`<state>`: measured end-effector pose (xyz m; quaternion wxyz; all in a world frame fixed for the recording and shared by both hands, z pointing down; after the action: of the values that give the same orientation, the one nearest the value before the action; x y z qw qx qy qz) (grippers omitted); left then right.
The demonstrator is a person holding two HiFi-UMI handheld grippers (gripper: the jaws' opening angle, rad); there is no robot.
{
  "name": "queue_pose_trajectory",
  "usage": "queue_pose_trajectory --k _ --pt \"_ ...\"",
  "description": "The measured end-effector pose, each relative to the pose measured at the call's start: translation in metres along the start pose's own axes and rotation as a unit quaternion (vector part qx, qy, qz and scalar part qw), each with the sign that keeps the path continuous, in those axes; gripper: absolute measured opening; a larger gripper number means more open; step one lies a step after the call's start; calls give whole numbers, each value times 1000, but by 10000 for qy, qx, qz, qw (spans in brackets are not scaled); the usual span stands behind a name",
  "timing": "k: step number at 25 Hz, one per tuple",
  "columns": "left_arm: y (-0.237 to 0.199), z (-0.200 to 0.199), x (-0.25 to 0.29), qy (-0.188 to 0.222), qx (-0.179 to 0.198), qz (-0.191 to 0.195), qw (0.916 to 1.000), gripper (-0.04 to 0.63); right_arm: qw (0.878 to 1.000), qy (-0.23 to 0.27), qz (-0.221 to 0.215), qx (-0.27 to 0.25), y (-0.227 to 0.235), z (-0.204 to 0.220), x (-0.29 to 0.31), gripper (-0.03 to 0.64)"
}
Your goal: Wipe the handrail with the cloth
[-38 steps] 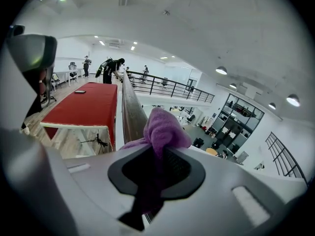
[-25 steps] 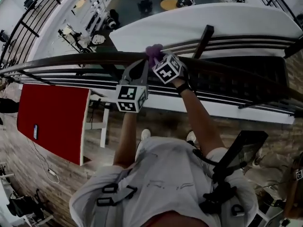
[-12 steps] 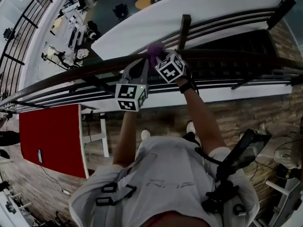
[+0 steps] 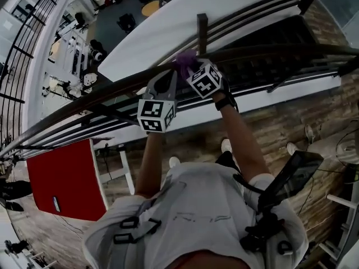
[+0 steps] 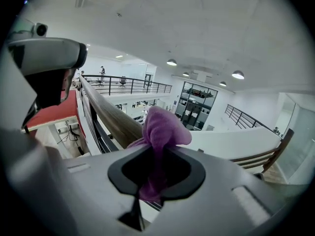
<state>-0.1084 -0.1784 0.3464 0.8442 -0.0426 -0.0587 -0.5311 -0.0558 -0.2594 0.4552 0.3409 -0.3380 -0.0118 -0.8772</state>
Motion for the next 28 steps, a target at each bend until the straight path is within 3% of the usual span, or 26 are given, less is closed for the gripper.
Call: queue_pose_trajectory --k 15,28 --pt "83 0 66 -184 0 744 9971 0 9950 -227 822 511 117 53 -40 57" --pt "175 -15 163 -237 45 1536 9878 0 9830 -144 1504 1045 251 114 -90 57"
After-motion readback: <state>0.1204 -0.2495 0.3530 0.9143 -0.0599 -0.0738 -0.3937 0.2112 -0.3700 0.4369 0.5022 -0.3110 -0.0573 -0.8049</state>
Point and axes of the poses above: the fingertips, and each gripper's own axes: x forward along the fingers, y to its right, z out of its underside, the point moved 2 cm from there along -x, backward along the fingers
